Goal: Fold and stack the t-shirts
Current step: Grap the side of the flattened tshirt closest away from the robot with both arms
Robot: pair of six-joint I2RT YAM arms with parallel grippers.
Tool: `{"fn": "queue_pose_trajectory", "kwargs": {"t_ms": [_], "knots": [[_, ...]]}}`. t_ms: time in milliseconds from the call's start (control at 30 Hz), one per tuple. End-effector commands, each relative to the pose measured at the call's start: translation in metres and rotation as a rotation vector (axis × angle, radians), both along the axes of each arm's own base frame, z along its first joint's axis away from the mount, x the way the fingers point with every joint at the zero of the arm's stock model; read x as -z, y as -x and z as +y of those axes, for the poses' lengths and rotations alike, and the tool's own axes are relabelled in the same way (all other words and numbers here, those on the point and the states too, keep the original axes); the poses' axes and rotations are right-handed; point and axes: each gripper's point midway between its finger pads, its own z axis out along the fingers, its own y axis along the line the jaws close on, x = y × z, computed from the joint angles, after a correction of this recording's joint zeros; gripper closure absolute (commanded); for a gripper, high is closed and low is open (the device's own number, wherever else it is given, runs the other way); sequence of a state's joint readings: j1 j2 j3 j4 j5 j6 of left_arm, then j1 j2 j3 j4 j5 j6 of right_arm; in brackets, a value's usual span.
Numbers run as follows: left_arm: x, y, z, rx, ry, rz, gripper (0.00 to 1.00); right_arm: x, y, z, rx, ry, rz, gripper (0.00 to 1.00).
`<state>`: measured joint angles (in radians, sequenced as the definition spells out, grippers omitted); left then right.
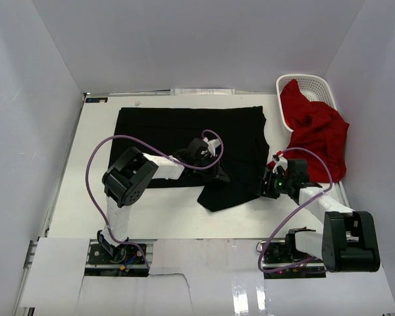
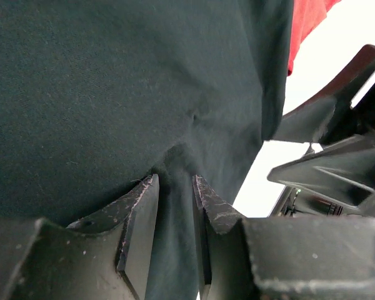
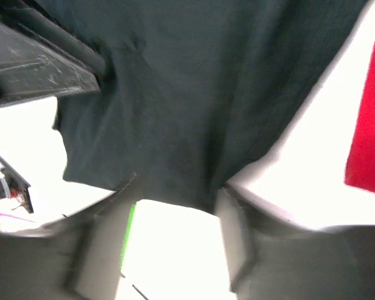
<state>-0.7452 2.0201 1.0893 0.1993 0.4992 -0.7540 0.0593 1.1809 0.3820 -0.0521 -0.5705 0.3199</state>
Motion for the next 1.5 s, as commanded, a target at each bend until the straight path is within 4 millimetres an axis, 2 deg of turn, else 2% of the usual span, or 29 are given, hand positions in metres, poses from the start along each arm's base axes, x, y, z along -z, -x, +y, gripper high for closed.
{"fn": "queue_pose_trajectory", "kwargs": {"t_ms": [0,33,67,267,400,433,500,533,633,800,833,867,1000,1033,1067,1167,1200,1267,1300,1333,1367,1400,1433,1467], "knots": [[0.012,0.005,0.003,0.004,-0.042,0.02,0.6,0.005,0.023,0.005,-0.062,-0.02,0.095,0.48],[0.013,0.006,0.003,0.007,-0.043,0.023,0.6,0.005,0.022,0.006,-0.062,-0.024,0.104,0.61],[0.012,0.005,0.004,0.005,-0.042,0.019,0.6,0.008,0.023,0.006,-0.062,-0.024,0.128,0.92],[0.011,0.006,0.005,0.007,-0.048,0.017,0.6,-0.006,0.016,0.014,-0.064,-0.082,0.206,0.92],[0.01,0.004,0.006,0.001,-0.06,0.008,0.6,-0.024,0.005,0.023,-0.032,-0.159,0.267,0.92],[0.01,0.005,0.006,0.003,-0.061,0.011,0.6,-0.034,-0.001,0.028,-0.041,-0.194,0.266,0.92],[0.009,0.005,0.006,0.002,-0.061,0.009,0.6,-0.039,-0.009,0.03,-0.017,-0.222,0.298,0.92],[0.008,0.005,0.007,0.002,-0.059,0.009,0.6,-0.048,-0.02,0.032,-0.012,-0.239,0.285,0.92],[0.008,0.007,0.008,0.002,-0.061,0.009,0.6,-0.058,-0.037,0.036,0.022,-0.293,0.311,0.92],[0.008,0.007,0.009,-0.001,-0.063,0.007,0.6,-0.063,-0.089,0.035,0.074,-0.336,0.252,0.92],[0.009,0.007,0.01,-0.002,-0.065,0.01,0.6,-0.061,-0.097,0.034,0.097,-0.339,0.251,0.92],[0.008,0.006,0.009,-0.003,-0.062,0.009,0.6,-0.053,-0.103,0.034,0.103,-0.337,0.255,0.81],[0.007,0.007,0.009,-0.001,-0.06,0.011,0.6,-0.037,-0.119,0.027,0.141,-0.267,0.234,0.69],[0.007,0.007,0.01,-0.004,-0.061,0.009,0.6,-0.035,-0.125,0.021,0.17,-0.234,0.208,0.63],[0.007,0.007,0.01,-0.002,-0.061,0.009,0.6,-0.036,-0.131,0.018,0.17,-0.207,0.16,0.56],[0.008,0.008,0.009,0.003,-0.06,0.014,0.6,-0.043,-0.139,0.006,0.188,-0.111,0.054,0.53],[0.008,0.008,0.008,0.004,-0.058,0.014,0.6,-0.044,-0.142,0.0,0.208,-0.076,0.029,0.46],[0.009,0.007,0.008,0.002,-0.058,0.017,0.61,-0.06,-0.141,-0.003,0.198,-0.053,-0.041,0.43],[0.009,0.008,0.008,0.003,-0.059,0.018,0.6,-0.059,-0.135,-0.007,0.187,-0.008,-0.044,0.43],[0.01,0.008,0.008,0.005,-0.059,0.02,0.61,-0.075,-0.133,-0.007,0.173,0.012,-0.09,0.43],[0.01,0.008,0.008,0.006,-0.06,0.018,0.61,-0.076,-0.122,-0.01,0.17,0.051,-0.073,0.43],[0.01,0.008,0.008,0.004,-0.059,0.022,0.61,-0.077,-0.119,-0.019,0.186,0.129,-0.103,0.43],[0.01,0.008,0.007,0.007,-0.058,0.022,0.61,-0.093,-0.11,-0.019,0.177,0.156,-0.149,0.43],[0.01,0.008,0.007,0.006,-0.057,0.022,0.61,-0.097,-0.103,-0.021,0.179,0.18,-0.16,0.43]]}}
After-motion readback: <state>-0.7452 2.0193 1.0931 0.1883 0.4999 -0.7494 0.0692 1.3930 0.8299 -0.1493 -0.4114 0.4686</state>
